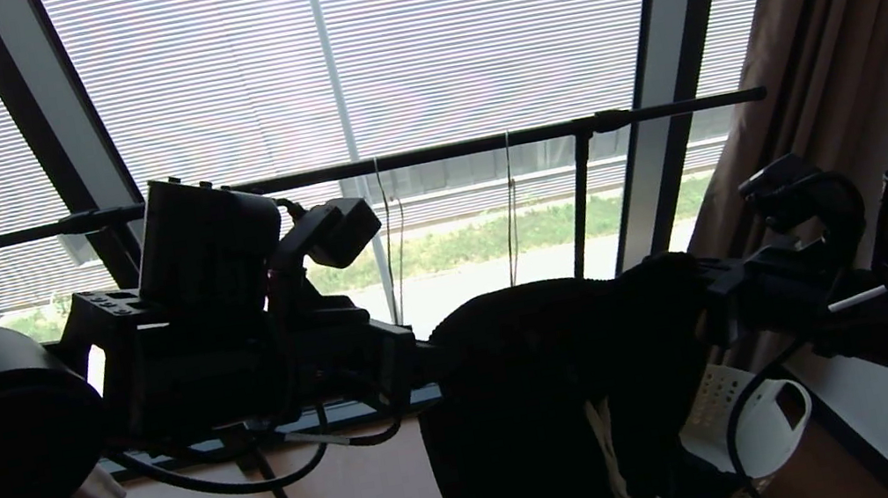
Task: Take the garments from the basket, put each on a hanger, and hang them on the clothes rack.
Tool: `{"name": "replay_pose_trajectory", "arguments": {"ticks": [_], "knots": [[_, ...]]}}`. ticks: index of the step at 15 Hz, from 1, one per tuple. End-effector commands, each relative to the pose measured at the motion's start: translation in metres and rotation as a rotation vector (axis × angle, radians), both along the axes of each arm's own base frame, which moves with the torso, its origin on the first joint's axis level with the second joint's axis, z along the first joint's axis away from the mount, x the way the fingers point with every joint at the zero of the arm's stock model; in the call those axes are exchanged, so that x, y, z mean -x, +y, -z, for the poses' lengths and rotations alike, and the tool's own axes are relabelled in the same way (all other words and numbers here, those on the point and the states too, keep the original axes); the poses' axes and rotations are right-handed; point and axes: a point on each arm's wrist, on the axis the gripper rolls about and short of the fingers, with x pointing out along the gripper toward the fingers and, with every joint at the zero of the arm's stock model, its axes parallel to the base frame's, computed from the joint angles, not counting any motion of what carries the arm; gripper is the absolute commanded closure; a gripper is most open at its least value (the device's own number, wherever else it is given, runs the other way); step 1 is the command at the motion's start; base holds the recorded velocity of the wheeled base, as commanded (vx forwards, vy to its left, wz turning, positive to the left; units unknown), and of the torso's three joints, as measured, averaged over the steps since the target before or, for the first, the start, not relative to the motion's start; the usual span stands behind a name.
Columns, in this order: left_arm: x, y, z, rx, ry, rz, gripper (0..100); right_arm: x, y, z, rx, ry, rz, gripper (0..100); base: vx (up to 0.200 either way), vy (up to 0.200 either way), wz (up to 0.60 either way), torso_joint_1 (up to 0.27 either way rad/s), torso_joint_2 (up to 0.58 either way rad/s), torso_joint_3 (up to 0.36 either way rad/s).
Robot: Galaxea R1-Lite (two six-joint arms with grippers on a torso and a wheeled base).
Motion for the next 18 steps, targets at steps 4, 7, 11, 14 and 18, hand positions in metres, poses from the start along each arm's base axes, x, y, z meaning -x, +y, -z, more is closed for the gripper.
{"name": "replay_pose_trajectory", "arguments": {"ticks": [4,7,11,14,18], "knots": [[-0.018,0.017,0.009,-0.018,0.024,-0.083,0,-0.001,-0.002,-0.006,-0.004,-0.022,0.026,100,0.0,0.0,0.0,0.0,0.0,0.0],[-0.026,0.024,0.018,-0.052,0.032,-0.097,0,-0.006,-0.008,-0.009,0.0,-0.027,0.073,100,0.0,0.0,0.0,0.0,0.0,0.0],[-0.03,0.032,0.018,-0.011,0.045,-0.027,0,-0.008,-0.011,-0.011,-0.001,-0.033,0.092,100,0.0,0.0,0.0,0.0,0.0,0.0],[-0.033,0.04,0.017,0.048,0.074,0.032,0,-0.011,-0.014,-0.011,0.001,-0.03,0.107,100,0.0,0.0,0.0,0.0,0.0,0.0],[-0.031,0.045,0.013,0.124,0.101,0.13,0,-0.014,-0.013,-0.005,0.012,-0.013,0.125,100,0.0,0.0,0.0,0.0,0.0,0.0]]}}
